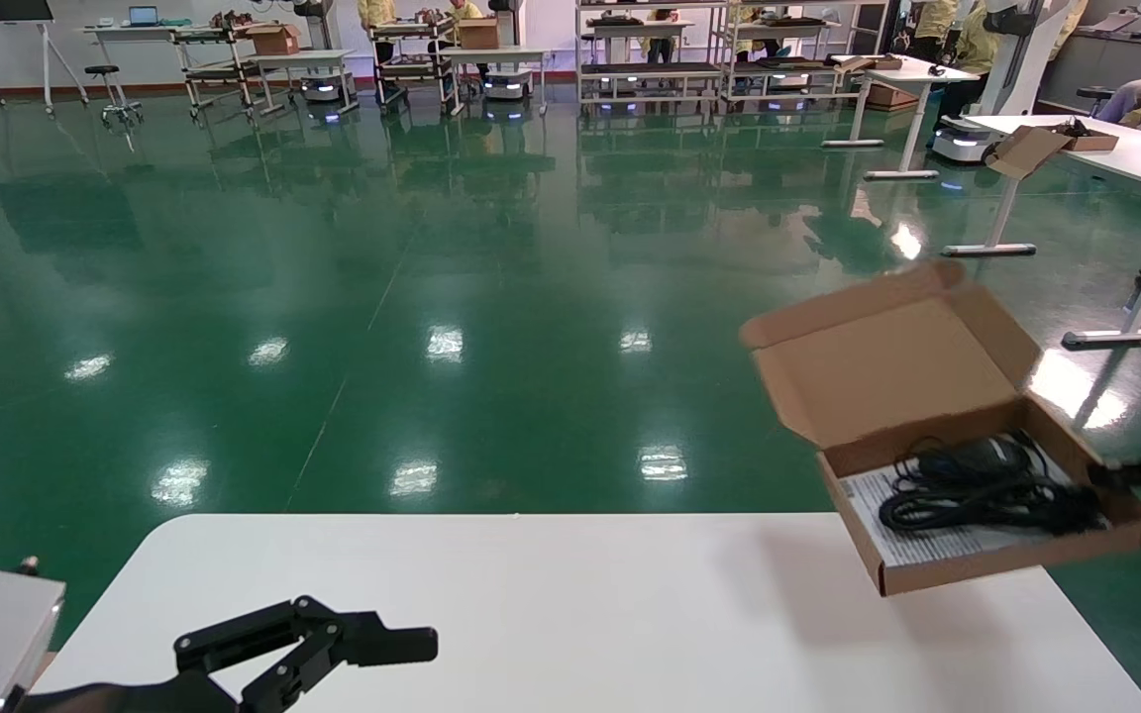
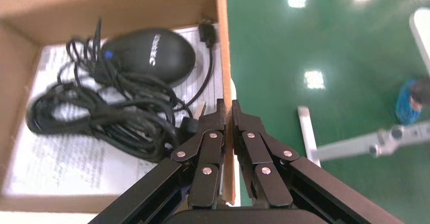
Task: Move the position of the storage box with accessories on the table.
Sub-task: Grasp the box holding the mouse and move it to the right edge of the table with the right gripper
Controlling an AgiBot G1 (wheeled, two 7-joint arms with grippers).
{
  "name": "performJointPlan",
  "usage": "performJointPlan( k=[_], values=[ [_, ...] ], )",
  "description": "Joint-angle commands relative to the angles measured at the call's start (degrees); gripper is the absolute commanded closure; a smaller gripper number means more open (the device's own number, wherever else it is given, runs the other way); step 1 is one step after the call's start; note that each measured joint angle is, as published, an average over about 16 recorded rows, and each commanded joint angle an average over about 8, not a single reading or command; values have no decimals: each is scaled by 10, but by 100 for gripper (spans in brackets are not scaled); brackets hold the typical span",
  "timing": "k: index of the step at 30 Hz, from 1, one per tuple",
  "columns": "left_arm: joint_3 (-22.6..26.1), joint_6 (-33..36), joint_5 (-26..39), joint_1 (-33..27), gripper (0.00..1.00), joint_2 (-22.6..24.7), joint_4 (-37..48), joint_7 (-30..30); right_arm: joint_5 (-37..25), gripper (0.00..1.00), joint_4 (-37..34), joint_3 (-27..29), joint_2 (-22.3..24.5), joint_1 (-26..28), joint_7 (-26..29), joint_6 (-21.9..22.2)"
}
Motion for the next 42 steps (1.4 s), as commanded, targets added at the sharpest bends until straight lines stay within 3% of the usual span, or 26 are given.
performJointPlan(
  k=[1,19,42],
  values=[
    [0,0,0,0,0,0,0,0,1,100,-1,1,6,-14,-3,10],
    [0,0,0,0,0,0,0,0,49,100,12,34,18,-123,-22,69],
    [1,0,0,0,0,0,0,0,56,100,18,39,45,-148,-81,41]
  ],
)
